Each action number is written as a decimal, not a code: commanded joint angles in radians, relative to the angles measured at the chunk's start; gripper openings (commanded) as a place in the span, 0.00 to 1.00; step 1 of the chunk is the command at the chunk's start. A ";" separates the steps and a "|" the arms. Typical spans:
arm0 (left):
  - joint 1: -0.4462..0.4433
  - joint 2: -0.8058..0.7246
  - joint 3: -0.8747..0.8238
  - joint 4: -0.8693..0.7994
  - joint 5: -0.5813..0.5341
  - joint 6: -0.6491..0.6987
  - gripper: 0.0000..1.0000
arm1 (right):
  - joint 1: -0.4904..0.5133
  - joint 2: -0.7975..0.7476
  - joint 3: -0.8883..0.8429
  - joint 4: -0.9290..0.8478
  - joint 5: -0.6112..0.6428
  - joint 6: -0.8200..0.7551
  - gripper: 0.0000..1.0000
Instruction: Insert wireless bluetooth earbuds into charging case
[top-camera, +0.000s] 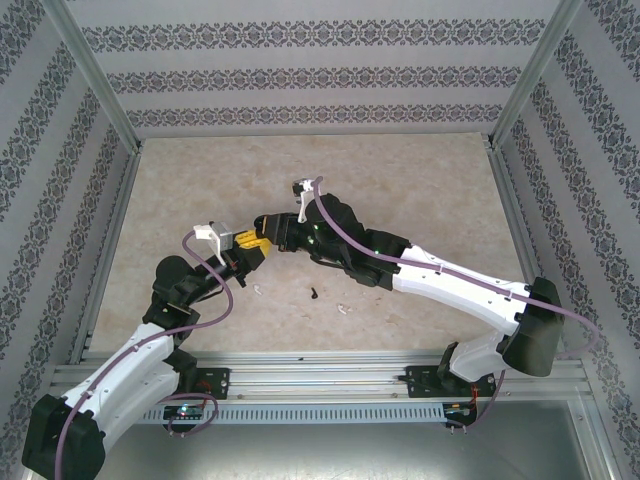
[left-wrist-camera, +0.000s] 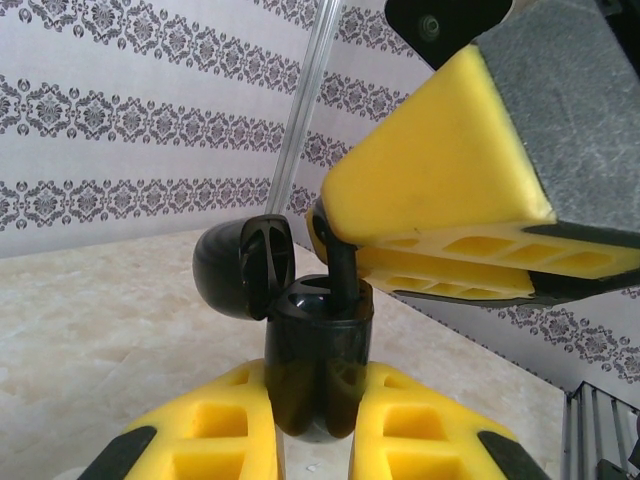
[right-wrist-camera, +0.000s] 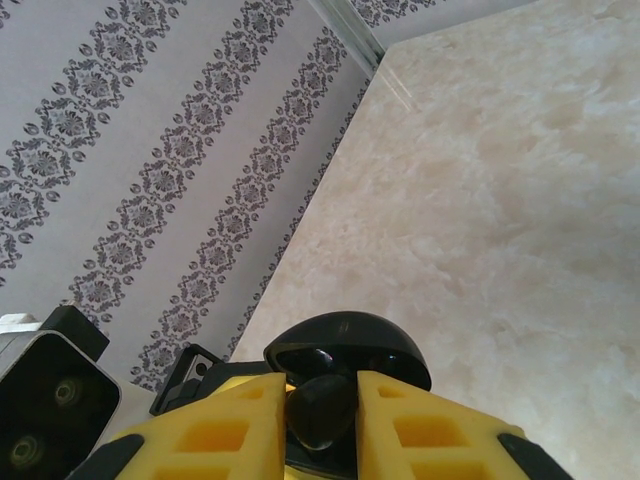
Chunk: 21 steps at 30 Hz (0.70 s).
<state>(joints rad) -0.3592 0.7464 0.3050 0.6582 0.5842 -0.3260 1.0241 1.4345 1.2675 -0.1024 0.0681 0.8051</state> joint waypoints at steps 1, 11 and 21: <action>-0.005 -0.010 0.034 0.054 -0.004 0.004 0.00 | 0.018 -0.016 -0.006 -0.049 0.009 -0.020 0.25; -0.005 -0.010 0.035 0.051 -0.003 0.004 0.00 | 0.019 -0.011 0.046 -0.069 0.027 -0.055 0.38; -0.005 -0.006 0.049 0.049 0.002 0.004 0.00 | 0.013 -0.057 0.108 -0.145 0.062 -0.072 0.54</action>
<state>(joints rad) -0.3592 0.7464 0.3164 0.6590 0.5827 -0.3260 1.0321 1.4223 1.3411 -0.2043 0.0898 0.7517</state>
